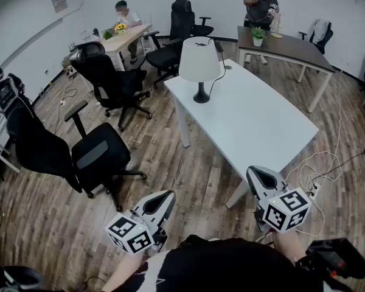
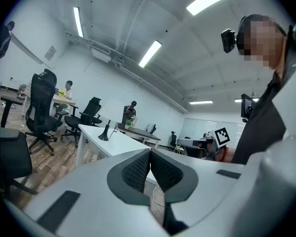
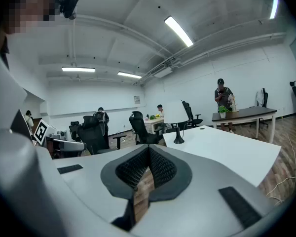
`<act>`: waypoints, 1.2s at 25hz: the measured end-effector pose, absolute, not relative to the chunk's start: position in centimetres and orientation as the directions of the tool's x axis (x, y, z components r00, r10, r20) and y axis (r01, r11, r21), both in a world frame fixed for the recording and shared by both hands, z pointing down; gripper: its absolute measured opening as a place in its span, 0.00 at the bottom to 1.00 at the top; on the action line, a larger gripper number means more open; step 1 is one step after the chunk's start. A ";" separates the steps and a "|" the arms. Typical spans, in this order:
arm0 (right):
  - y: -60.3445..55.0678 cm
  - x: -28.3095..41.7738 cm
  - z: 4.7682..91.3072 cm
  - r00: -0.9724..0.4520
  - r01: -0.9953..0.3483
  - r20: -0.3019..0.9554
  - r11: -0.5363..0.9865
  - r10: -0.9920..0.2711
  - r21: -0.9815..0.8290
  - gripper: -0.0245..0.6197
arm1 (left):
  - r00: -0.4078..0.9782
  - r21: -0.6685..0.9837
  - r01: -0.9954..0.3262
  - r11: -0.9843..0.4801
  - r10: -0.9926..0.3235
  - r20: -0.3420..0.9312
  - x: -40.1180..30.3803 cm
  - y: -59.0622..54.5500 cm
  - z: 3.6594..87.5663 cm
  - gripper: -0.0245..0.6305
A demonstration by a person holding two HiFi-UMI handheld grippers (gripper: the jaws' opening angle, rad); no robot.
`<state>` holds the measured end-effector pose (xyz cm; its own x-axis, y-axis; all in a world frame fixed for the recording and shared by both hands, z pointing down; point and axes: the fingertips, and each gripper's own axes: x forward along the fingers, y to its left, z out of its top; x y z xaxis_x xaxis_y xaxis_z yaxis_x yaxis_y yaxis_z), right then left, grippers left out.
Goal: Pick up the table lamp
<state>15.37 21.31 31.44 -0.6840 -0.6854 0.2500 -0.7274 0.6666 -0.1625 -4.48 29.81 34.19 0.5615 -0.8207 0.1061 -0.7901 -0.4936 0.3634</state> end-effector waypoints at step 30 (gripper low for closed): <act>26.0 10.2 36.3 -0.635 -0.773 0.305 0.587 -0.710 -0.241 0.06 | 0.559 0.438 -0.760 -0.480 -0.827 0.063 -12.4 33.6 36.6 0.06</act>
<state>10.17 26.03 36.29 -0.6346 -0.7103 0.3046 -0.7728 0.5871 -0.2410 -12.41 33.65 36.56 0.5587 -0.8270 0.0634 -0.7603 -0.4801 0.4376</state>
